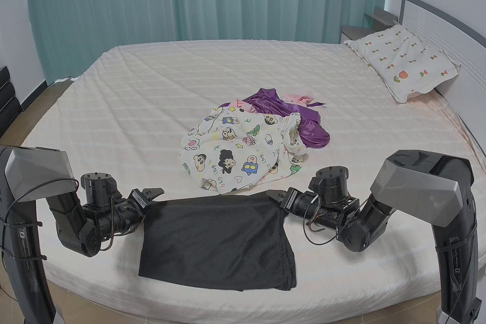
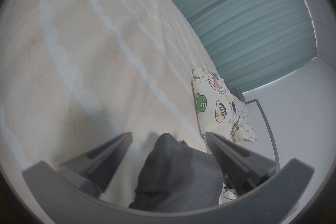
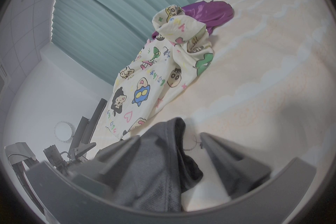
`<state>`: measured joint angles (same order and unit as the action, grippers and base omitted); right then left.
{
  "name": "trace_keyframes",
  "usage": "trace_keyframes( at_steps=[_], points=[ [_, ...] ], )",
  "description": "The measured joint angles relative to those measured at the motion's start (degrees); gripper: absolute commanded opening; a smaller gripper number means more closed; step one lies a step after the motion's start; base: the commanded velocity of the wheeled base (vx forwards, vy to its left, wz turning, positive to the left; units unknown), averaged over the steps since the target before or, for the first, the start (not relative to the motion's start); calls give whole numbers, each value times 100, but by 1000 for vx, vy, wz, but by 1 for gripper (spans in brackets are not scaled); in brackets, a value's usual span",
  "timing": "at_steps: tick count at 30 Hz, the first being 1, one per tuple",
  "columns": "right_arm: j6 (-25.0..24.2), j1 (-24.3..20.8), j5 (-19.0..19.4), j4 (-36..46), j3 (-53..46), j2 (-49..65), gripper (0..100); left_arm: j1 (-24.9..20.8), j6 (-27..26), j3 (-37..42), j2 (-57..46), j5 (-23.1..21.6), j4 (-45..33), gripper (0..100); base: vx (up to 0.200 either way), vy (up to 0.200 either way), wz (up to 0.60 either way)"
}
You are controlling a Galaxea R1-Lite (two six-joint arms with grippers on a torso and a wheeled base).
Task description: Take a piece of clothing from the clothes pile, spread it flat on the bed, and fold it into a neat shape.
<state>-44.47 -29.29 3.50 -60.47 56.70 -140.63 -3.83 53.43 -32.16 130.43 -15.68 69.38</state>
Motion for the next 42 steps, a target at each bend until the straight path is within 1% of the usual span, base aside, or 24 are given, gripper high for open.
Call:
trace_keyframes(
  at_steps=[5,9,14,17,20,25,34,37,39,42],
  points=[
    [-4,116,-167,-33,-55,88,100,28,5,29,-71,0,-11,100,0,0,0],
    [-20,284,-282,-49,-205,286,100,141,5,99,-276,2,-24,100,0,0,0],
    [2,529,-332,-191,-599,756,100,308,-12,212,-757,-11,-49,100,0,0,0],
    [93,686,-416,-341,-962,1189,100,385,-88,284,-1218,-16,-90,100,0,0,0],
    [276,797,-541,-468,-1429,1726,100,446,-296,408,-1803,-20,-167,100,0,0,0],
    [664,903,-672,-686,-2439,2905,100,499,-819,929,-2870,-55,-297,100,0,0,0],
    [1807,794,-965,-730,-3888,5049,100,519,-1615,2282,-4837,-373,-484,100,0,0,0],
    [2154,708,-1151,-558,-4297,5819,100,519,-1914,2627,-5600,-457,-913,100,0,0,0],
    [2302,667,-1263,-413,-4521,6266,100,514,-2046,2765,-6103,-492,-1291,100,0,0,0],
    [2475,634,-1417,-79,-4826,6988,100,484,-2276,2877,-6900,-525,-2052,100,0,0,0]
  ],
)
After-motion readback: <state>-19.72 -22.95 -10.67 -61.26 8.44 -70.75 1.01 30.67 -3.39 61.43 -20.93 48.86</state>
